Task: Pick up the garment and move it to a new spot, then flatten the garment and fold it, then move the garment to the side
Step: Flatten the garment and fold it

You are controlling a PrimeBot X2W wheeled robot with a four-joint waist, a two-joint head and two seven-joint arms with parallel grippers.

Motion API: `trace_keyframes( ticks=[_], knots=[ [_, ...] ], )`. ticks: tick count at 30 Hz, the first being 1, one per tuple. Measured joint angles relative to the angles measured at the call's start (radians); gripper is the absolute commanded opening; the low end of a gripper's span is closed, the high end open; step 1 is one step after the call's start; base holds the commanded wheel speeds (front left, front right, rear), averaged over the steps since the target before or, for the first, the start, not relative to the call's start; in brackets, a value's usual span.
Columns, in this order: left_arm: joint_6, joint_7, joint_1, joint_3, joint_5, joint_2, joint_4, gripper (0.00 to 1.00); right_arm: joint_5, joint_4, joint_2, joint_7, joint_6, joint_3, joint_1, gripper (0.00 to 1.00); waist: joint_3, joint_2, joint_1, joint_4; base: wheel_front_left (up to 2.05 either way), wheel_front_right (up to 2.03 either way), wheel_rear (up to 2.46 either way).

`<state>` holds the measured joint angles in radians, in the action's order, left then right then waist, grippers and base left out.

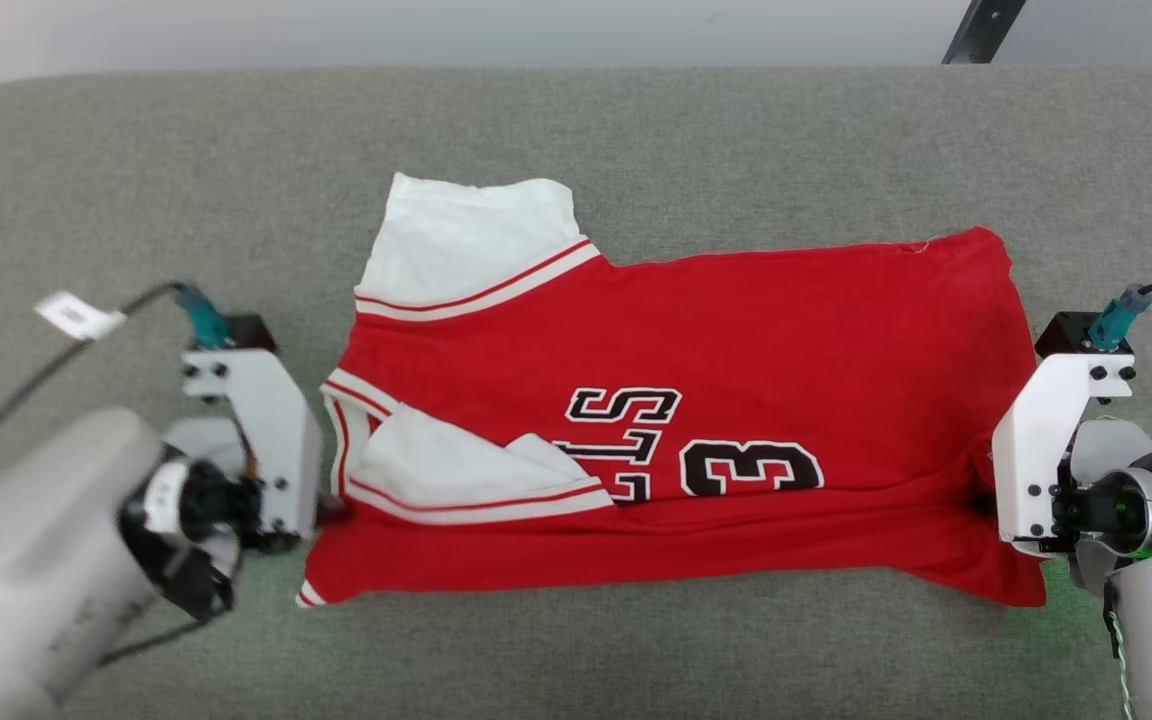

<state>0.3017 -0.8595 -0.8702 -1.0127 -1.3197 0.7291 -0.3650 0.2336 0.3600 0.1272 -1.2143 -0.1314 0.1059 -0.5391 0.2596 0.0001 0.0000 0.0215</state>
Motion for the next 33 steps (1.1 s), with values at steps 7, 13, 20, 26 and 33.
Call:
trace_keyframes(
  ticks=[7,13,20,26,33],
  knots=[
    [0.029,0.042,-0.046,0.028,0.043,0.059,0.085,1.00,-0.004,0.018,-0.006,0.015,0.000,0.007,-0.002,0.00,-0.005,0.0000,0.0000,0.001,0.00,0.00,0.00],
    [0.018,0.180,-0.042,0.060,0.081,0.058,0.084,1.00,0.002,0.023,-0.012,0.051,0.000,-0.022,-0.003,1.00,-0.016,0.0000,0.0000,-0.008,0.00,0.00,0.00],
    [-0.046,0.348,0.003,0.082,0.107,0.028,0.059,1.00,0.042,-0.049,0.010,0.134,0.000,-0.038,0.032,1.00,-0.060,0.0000,0.0000,-0.025,0.00,0.00,0.00],
    [-0.100,0.507,0.040,0.110,0.132,0.021,0.060,1.00,0.074,-0.193,0.043,0.297,0.000,-0.053,0.111,1.00,-0.107,0.0000,-0.0001,-0.038,0.00,0.00,0.00],
    [-0.139,0.737,0.103,0.137,0.191,0.010,0.084,1.00,0.112,-0.346,0.081,0.669,0.000,-0.152,0.216,1.00,-0.156,0.0000,0.0000,-0.047,0.00,0.00,0.00]
  ],
)
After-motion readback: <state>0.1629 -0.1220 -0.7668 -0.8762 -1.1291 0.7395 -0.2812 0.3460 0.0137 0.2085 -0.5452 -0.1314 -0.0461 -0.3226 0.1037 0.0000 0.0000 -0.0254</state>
